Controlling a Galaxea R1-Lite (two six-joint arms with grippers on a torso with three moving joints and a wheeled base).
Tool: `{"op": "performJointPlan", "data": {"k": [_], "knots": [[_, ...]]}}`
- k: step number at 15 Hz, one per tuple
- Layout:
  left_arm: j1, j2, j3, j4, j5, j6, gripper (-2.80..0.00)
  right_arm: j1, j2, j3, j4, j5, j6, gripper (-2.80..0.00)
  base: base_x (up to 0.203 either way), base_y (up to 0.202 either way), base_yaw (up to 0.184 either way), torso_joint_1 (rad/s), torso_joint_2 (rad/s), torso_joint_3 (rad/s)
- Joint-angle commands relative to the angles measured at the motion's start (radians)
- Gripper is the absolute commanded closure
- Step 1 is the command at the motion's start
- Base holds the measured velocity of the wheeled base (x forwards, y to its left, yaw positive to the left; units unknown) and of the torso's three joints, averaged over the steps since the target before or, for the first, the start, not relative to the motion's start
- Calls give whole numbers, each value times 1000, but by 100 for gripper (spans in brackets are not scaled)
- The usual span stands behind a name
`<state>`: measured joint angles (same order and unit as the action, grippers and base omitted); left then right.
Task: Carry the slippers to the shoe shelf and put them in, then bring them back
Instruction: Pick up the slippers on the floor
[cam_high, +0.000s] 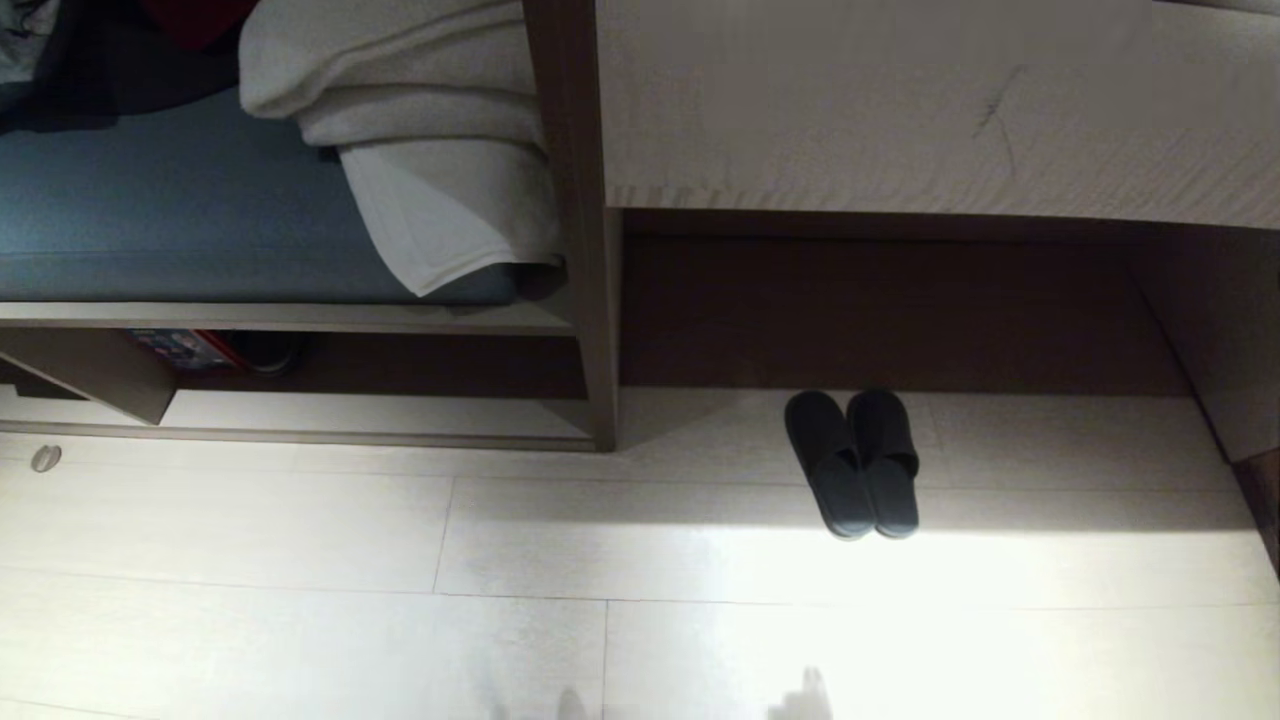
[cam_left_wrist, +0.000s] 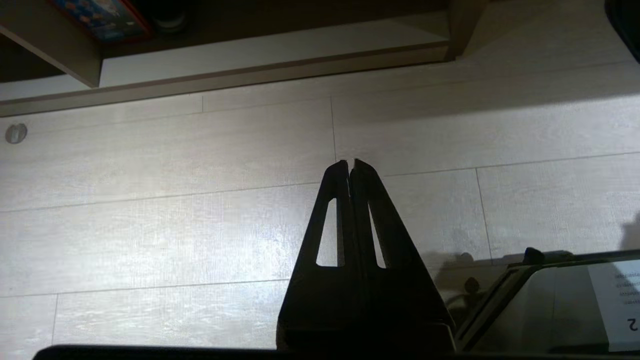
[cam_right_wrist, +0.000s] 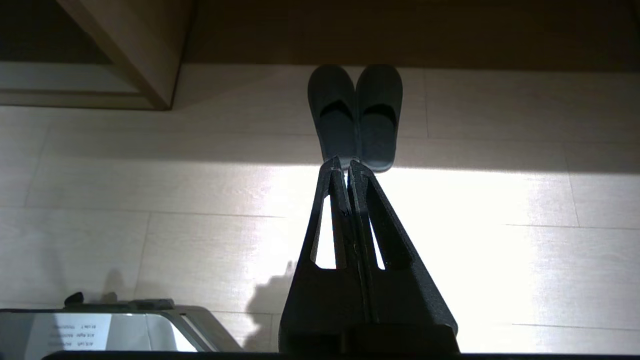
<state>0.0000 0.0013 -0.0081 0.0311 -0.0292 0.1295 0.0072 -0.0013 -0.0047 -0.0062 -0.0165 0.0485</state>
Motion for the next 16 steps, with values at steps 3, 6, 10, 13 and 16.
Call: {"op": "performJointPlan", "data": {"k": [3, 6, 10, 13, 16], "knots": [[0, 2, 0, 1, 0, 1, 0, 0, 0, 0, 0, 0, 1, 0, 0, 0, 0, 2, 5, -198], [0, 0, 0, 1, 0, 1, 0, 0, 0, 0, 0, 0, 1, 0, 0, 0, 0, 3, 2, -197], [0, 2, 0, 1, 0, 1, 0, 0, 0, 0, 0, 0, 1, 0, 0, 0, 0, 3, 2, -199], [0, 0, 0, 3, -1, 1, 0, 0, 0, 0, -1, 0, 1, 0, 0, 0, 0, 5, 4, -202], [0, 2, 0, 3, 0, 1, 0, 0, 0, 0, 0, 0, 1, 0, 0, 0, 0, 4, 3, -194]]}}
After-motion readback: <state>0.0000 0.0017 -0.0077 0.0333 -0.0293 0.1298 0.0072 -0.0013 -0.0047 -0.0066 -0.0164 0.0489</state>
